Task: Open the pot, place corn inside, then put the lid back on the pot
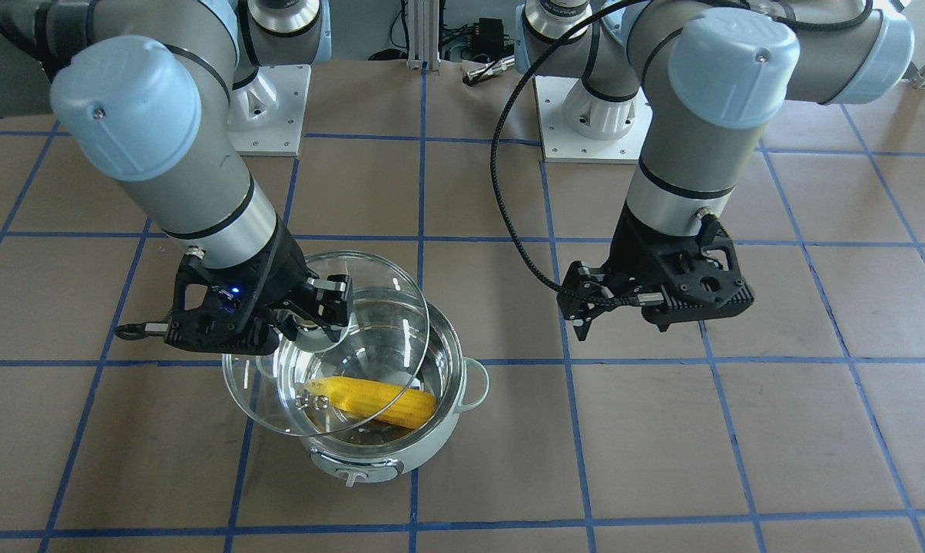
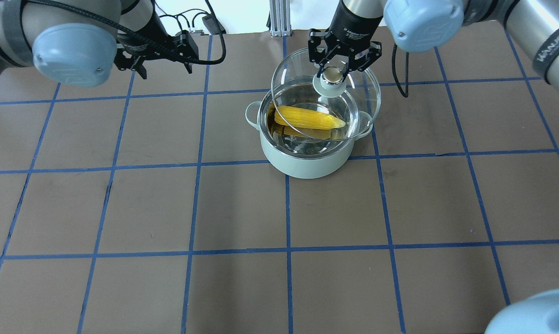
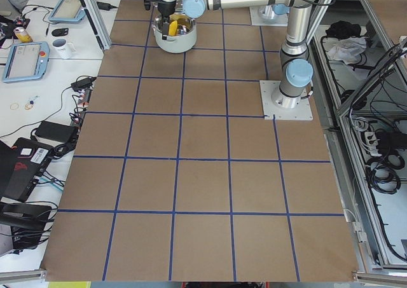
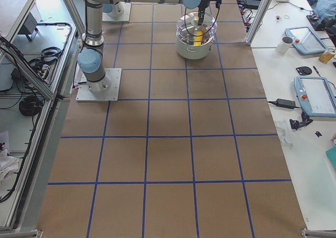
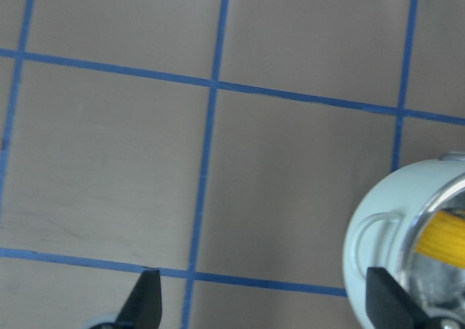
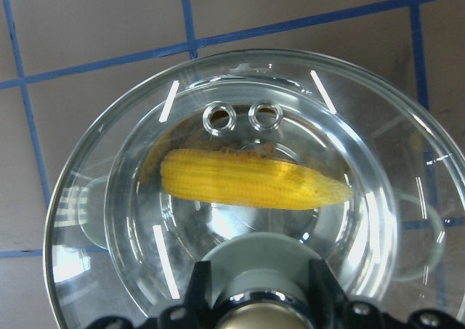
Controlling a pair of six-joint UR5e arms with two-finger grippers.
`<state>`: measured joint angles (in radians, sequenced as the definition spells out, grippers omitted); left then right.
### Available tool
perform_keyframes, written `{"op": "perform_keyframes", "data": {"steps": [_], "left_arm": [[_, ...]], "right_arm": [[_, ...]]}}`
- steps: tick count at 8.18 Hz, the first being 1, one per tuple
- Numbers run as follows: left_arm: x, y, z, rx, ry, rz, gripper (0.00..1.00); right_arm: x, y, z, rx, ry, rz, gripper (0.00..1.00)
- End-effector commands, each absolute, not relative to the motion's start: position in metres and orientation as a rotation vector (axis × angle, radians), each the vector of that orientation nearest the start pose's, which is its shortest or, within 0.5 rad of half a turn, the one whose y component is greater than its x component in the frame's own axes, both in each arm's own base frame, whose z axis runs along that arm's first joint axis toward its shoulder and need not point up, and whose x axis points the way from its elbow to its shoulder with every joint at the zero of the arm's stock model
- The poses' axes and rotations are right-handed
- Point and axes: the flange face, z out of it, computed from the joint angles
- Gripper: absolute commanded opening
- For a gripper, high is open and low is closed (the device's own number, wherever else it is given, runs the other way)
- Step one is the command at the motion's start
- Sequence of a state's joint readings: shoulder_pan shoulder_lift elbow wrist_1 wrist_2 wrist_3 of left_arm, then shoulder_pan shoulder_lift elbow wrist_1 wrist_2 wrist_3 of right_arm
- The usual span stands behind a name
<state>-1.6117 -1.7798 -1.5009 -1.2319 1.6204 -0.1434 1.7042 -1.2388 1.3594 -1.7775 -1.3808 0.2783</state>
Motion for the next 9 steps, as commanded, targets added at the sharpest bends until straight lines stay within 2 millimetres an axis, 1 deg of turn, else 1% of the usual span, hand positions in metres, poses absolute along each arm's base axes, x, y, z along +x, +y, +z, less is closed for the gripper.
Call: {"op": "perform_keyframes", "data": {"steps": [1, 2, 3, 4, 5, 6, 7, 8, 9], "left_arm": [[-0.126, -0.545, 0.492, -0.083, 3.020, -0.228, 1.00], [-0.125, -0.531, 0.508, -0.087, 3.014, -0.253, 1.00], [-0.126, -0.530, 0.511, -0.089, 3.020, -0.263, 1.00], [-0.127, -0.528, 0.505, -0.085, 3.029, -0.241, 1.00], [-0.129, -0.527, 0.506, -0.088, 3.020, -0.243, 1.00], [-0.130, -0.527, 0.505, -0.092, 3.028, -0.239, 1.00], [-0.134, -0.522, 0.507, -0.086, 3.057, -0.224, 1.00], [-0.142, -0.524, 0.502, -0.077, 3.137, -0.195, 1.00], [-0.143, -0.526, 0.498, -0.071, 3.161, -0.186, 1.00]], "right_arm": [[0.273, -0.623, 0.394, 0.242, 2.882, -0.081, 0.19], [0.274, -0.628, 0.381, 0.247, 2.883, -0.074, 0.18], [0.273, -0.628, 0.375, 0.264, 2.896, -0.063, 0.18], [0.272, -0.627, 0.366, 0.259, 2.905, -0.040, 0.18], [0.270, -0.625, 0.362, 0.270, 2.923, -0.035, 0.18], [0.269, -0.625, 0.361, 0.276, 2.932, -0.034, 0.18], [0.269, -0.624, 0.360, 0.325, 2.930, -0.015, 0.18], [0.269, -0.623, 0.361, 0.352, 2.928, -0.007, 0.18], [0.269, -0.622, 0.362, 0.362, 2.929, -0.003, 0.18]]}}
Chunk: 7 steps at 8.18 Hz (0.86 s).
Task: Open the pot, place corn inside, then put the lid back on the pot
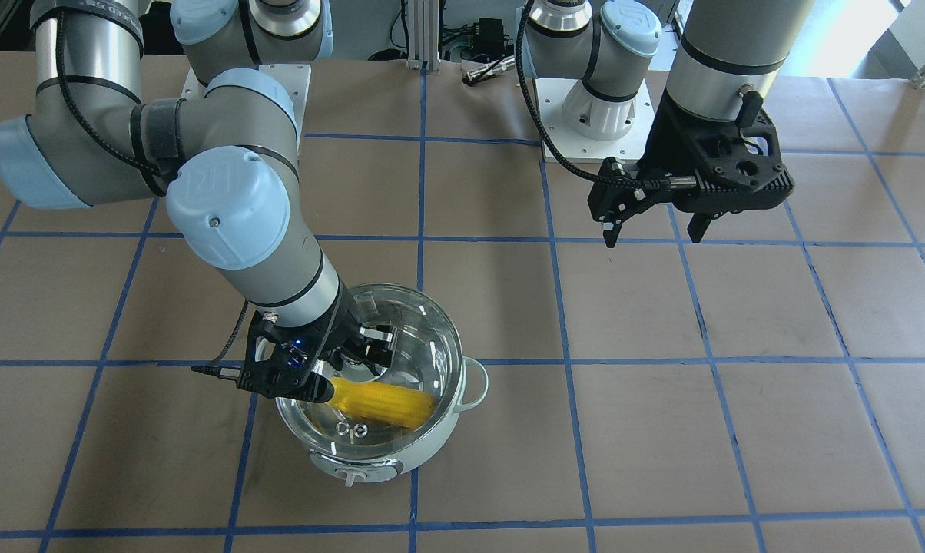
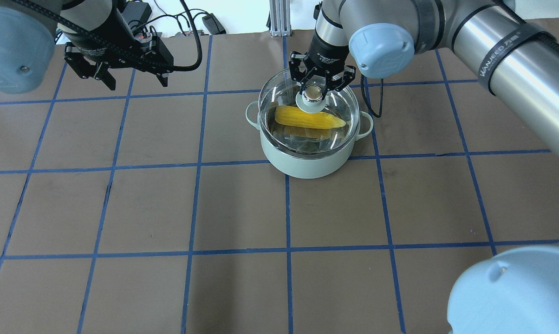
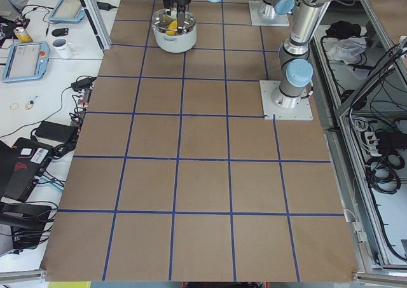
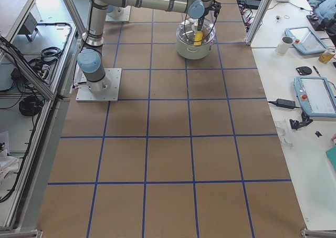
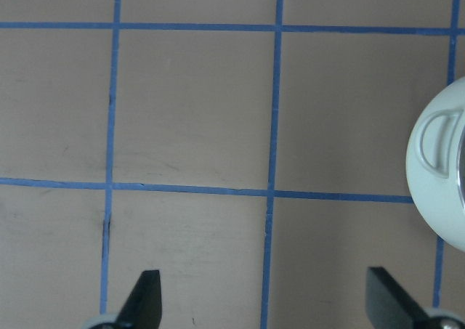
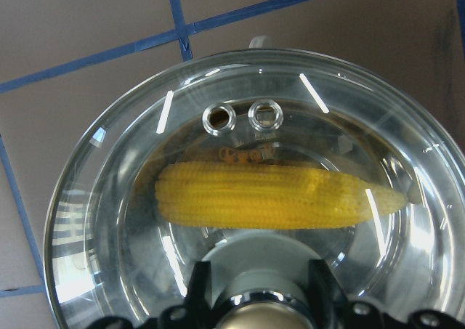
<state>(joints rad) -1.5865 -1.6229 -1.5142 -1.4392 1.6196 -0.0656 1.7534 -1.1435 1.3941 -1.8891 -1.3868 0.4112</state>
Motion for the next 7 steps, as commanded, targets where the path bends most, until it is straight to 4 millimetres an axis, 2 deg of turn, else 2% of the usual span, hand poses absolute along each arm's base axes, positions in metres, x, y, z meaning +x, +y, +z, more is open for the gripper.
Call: {"op": "perform_keyframes", "data": {"steps": [1, 3, 4, 7], "left_arm": [[-0.1396, -0.5281, 0.4930, -0.065, 3.146, -0.162, 1.00], [-0.1398, -0.5279, 0.4918, -0.076, 3.157, -0.154, 1.00], [-0.1396, -0.5272, 0.4942, -0.073, 3.163, -0.161, 1.00], [-0.1356, -0.5257, 0.4959, -0.081, 3.162, -0.150, 1.00]], "right_arm": [[0.2686, -0.6217, 0.3621, 0.365, 2.929, -0.001, 0.18], [0.2691, -0.6215, 0.3590, 0.370, 2.925, 0.016, 0.24], [0.2701, -0.6202, 0.3580, 0.369, 2.926, 0.029, 0.32], [0.2708, -0.6201, 0.3595, 0.360, 2.919, 0.026, 0.69]]}}
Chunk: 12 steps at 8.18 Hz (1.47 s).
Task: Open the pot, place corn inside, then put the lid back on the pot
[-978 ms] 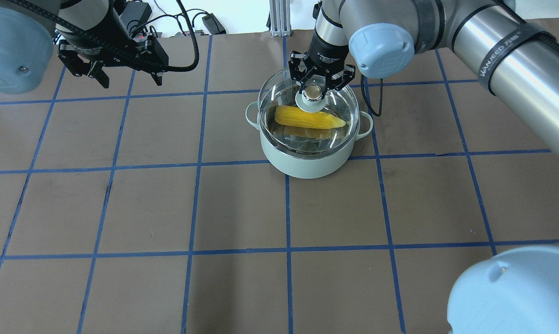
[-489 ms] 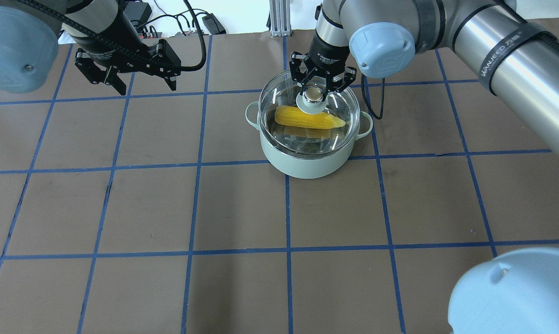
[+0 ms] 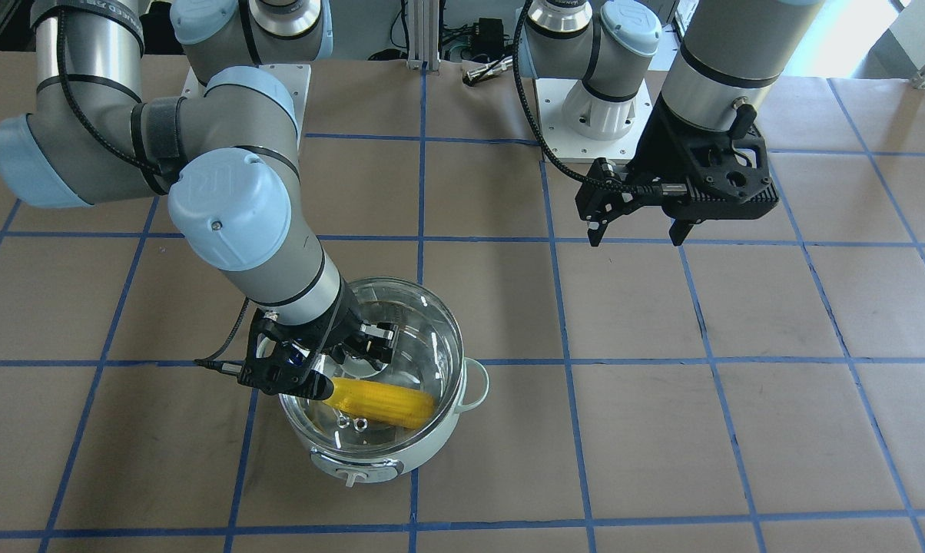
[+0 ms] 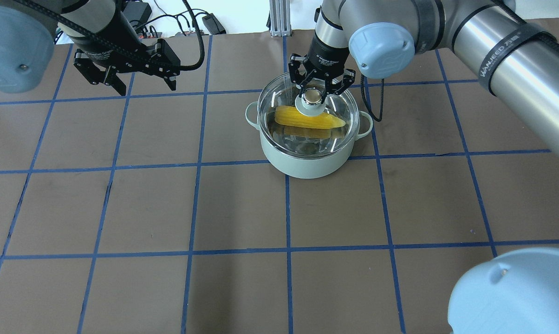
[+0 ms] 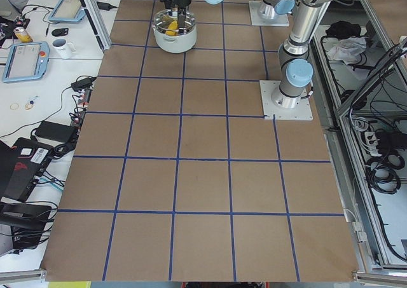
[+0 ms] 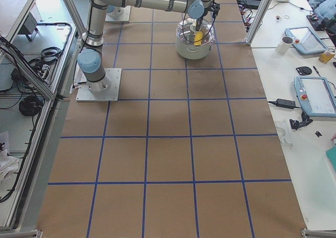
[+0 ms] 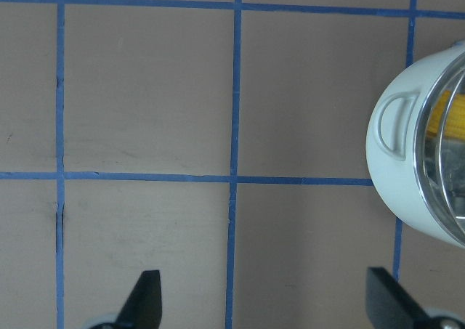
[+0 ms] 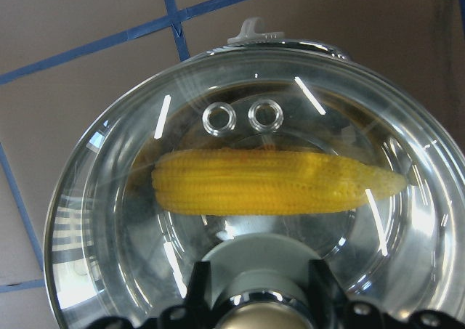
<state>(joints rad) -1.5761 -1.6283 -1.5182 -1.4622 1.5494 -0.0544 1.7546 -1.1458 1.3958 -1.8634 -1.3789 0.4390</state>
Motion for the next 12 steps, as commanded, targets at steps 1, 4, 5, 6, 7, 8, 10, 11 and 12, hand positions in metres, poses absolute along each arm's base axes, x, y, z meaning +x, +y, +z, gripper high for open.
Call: {"op": "perform_keyframes", "data": {"steps": [1, 4, 5, 6, 7, 8, 10, 11, 12], "left_arm": [[-0.136, -0.524, 0.490, -0.082, 3.169, -0.065, 1.00], [-0.136, -0.521, 0.488, -0.031, 3.155, -0.056, 1.00], [-0.137, -0.520, 0.490, -0.029, 3.157, -0.060, 1.00], [-0.137, -0.519, 0.488, -0.033, 3.158, -0.055, 1.00], [-0.138, -0.518, 0.489, -0.033, 3.163, -0.058, 1.00], [-0.138, -0.518, 0.489, -0.033, 3.166, -0.060, 1.00], [-0.138, -0.519, 0.489, -0.043, 3.166, -0.062, 1.00], [-0.139, -0.519, 0.489, -0.043, 3.166, -0.062, 1.00], [-0.139, -0.520, 0.488, -0.043, 3.164, -0.062, 1.00]], "right_arm": [[0.271, -0.620, 0.361, 0.360, 2.918, 0.024, 0.72], [0.270, -0.620, 0.362, 0.347, 2.923, 0.016, 0.81], [0.269, -0.618, 0.372, 0.337, 2.929, -0.010, 0.83], [0.266, -0.612, 0.393, 0.278, 2.935, -0.058, 0.88], [0.255, -0.602, 0.415, 0.207, 2.979, -0.079, 0.94], [0.241, -0.584, 0.443, 0.154, 3.010, -0.072, 0.96], [0.192, -0.544, 0.496, -0.037, 3.131, -0.088, 1.00], [0.171, -0.520, 0.523, -0.148, 3.162, -0.094, 1.00], [0.158, -0.500, 0.543, -0.220, 3.193, -0.088, 1.00]]}}
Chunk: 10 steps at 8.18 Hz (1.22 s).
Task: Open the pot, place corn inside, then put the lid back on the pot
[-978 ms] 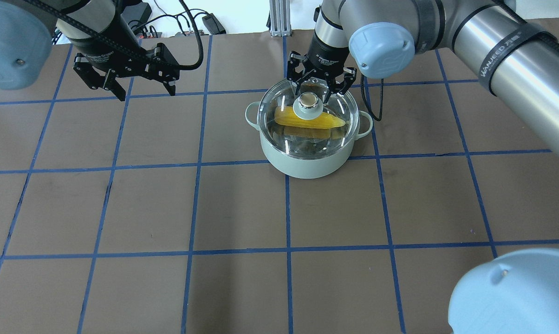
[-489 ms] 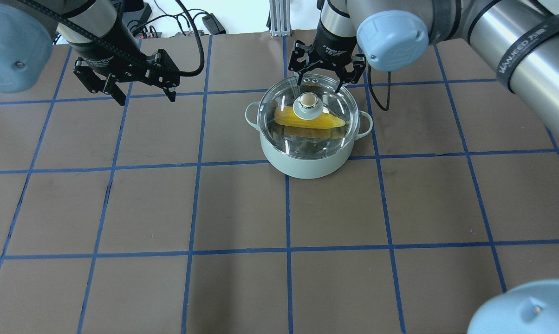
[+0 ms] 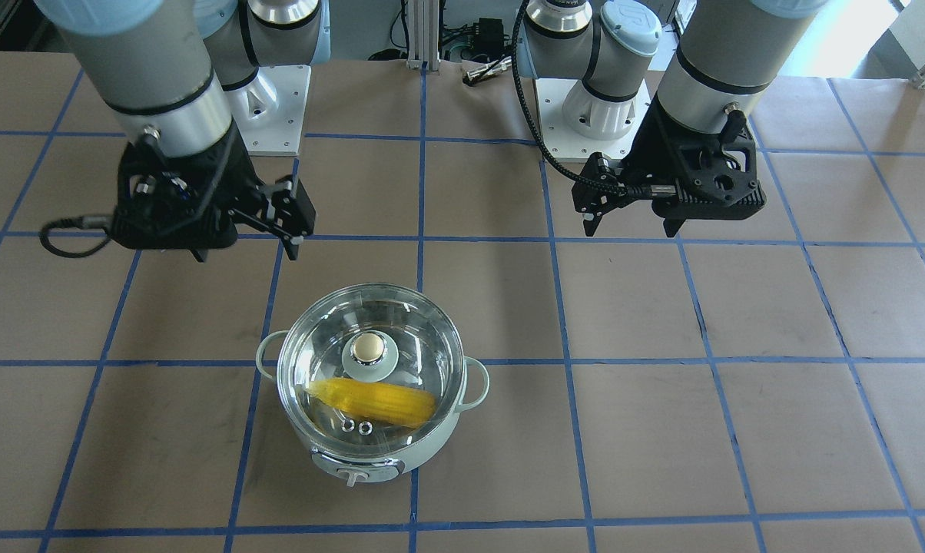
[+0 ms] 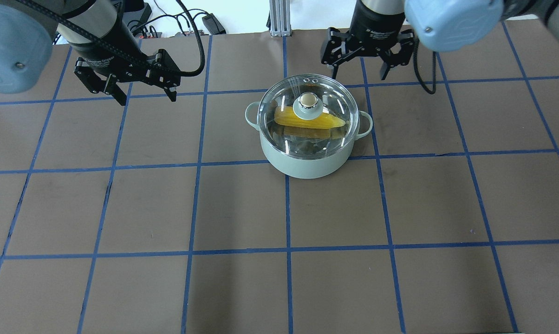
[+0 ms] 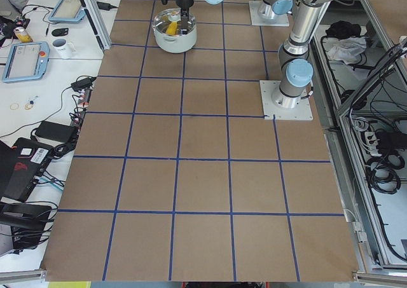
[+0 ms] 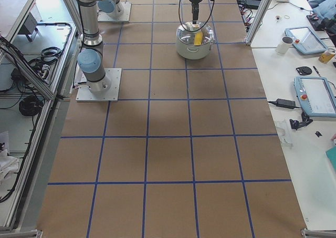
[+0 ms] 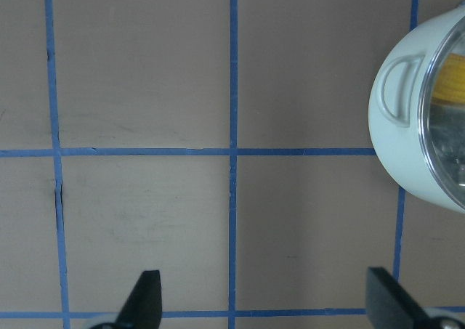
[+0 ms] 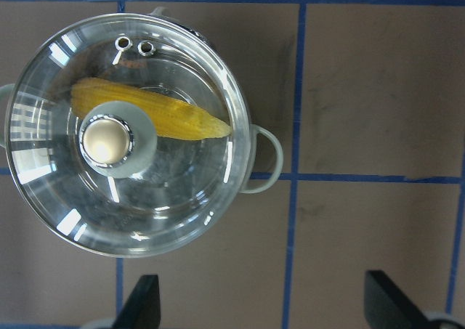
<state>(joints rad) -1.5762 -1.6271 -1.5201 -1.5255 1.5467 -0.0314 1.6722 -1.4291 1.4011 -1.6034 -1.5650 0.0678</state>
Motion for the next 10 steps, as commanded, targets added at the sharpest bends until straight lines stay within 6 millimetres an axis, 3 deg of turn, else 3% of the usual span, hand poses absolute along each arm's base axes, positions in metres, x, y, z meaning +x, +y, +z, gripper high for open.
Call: {"op": "perform_keyframes", "data": {"steps": [1, 10], "left_arm": [[-0.1389, -0.5213, 0.4873, -0.045, 3.166, -0.067, 1.00], [-0.1380, -0.5214, 0.4923, -0.033, 3.156, -0.113, 1.00]], "right_arm": [[0.1530, -0.4927, 0.5457, -0.214, 3.205, -0.075, 1.00], [0.1543, -0.4930, 0.5366, -0.221, 3.191, -0.065, 1.00]]}}
